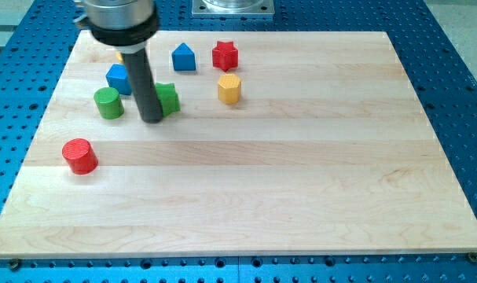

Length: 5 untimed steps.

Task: Put red blocks and green star in a diagonal line

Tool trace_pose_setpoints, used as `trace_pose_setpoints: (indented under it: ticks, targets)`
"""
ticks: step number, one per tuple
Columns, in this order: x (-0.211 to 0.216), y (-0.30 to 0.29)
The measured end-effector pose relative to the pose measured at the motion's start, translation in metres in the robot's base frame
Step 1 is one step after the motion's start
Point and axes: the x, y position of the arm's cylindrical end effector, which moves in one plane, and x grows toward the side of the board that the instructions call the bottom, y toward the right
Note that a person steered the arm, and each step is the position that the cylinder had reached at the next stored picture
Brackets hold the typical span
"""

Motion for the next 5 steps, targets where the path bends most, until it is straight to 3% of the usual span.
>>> trace_pose_setpoints:
  ticks: [1, 2, 3, 5]
  targets:
    - [0.064, 0.006]
    - [0.151, -0.109]
    - [0.157, -0.178]
    - [0.084, -0.117]
